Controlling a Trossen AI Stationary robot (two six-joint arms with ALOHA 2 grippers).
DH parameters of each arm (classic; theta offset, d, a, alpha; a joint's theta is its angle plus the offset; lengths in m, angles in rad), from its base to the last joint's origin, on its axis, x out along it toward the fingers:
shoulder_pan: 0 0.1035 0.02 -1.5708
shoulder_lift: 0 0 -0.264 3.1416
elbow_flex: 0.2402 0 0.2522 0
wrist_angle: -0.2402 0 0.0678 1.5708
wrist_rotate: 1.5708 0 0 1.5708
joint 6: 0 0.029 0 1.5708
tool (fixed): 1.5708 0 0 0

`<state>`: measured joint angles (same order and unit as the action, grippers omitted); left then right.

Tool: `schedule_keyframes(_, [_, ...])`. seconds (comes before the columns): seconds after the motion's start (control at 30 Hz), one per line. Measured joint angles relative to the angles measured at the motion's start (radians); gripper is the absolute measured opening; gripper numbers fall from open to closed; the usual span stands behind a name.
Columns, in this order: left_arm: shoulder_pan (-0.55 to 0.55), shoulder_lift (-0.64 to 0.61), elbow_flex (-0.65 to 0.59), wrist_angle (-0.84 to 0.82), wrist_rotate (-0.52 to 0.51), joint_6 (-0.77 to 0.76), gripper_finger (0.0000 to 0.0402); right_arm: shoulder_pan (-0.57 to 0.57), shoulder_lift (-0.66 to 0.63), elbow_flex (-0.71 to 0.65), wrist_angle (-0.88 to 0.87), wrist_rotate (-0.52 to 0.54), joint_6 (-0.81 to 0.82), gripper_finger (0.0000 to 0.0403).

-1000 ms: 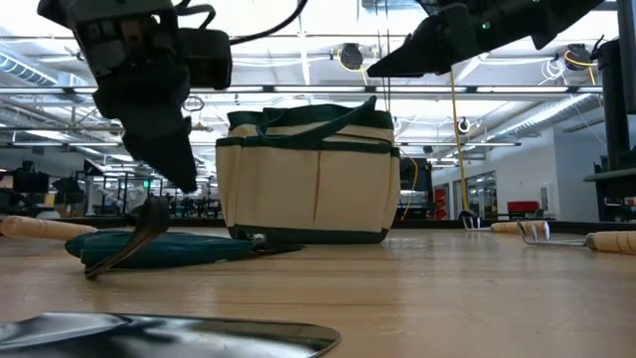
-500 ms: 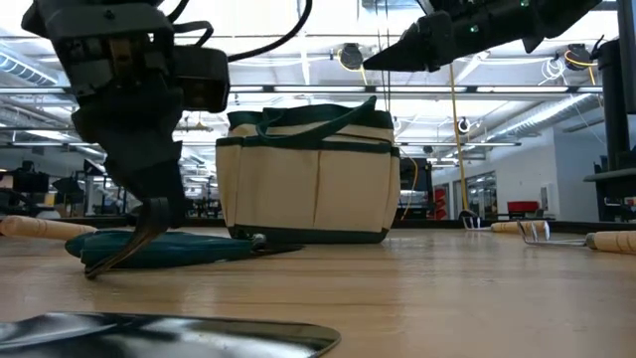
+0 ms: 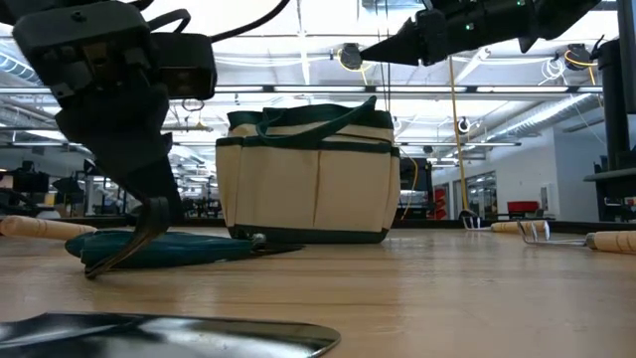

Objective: Pick & Place Garden tools in Gardening bag
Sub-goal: Put the green shears into the brown gardening bag

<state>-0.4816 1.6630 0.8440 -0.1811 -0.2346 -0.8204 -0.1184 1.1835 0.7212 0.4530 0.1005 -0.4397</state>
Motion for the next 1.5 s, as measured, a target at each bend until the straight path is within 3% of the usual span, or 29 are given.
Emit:
schedule_keyframes(0.73, [-0.002, 0.088, 0.003, 0.012, 0.002, 0.063, 0.0144, 0.0, 0.0, 0.001, -0.024, 0.0, 0.008, 0.013])
schedule_keyframes(1.07, [0.01, 0.089, 0.002, 0.004, 0.003, 0.113, 0.0049, 0.0, 0.0, 0.001, -0.032, 0.0, 0.035, 0.013])
schedule_keyframes(1.37, [0.02, 0.058, -0.002, 0.002, 0.016, 0.199, 0.0049, 0.0, 0.0, 0.001, -0.036, 0.0, 0.035, 0.013])
schedule_keyframes(1.5, [0.025, -0.021, -0.001, -0.001, 0.002, 0.252, 0.0052, 0.0, 0.0, 0.001, -0.045, 0.0, 0.055, 0.013])
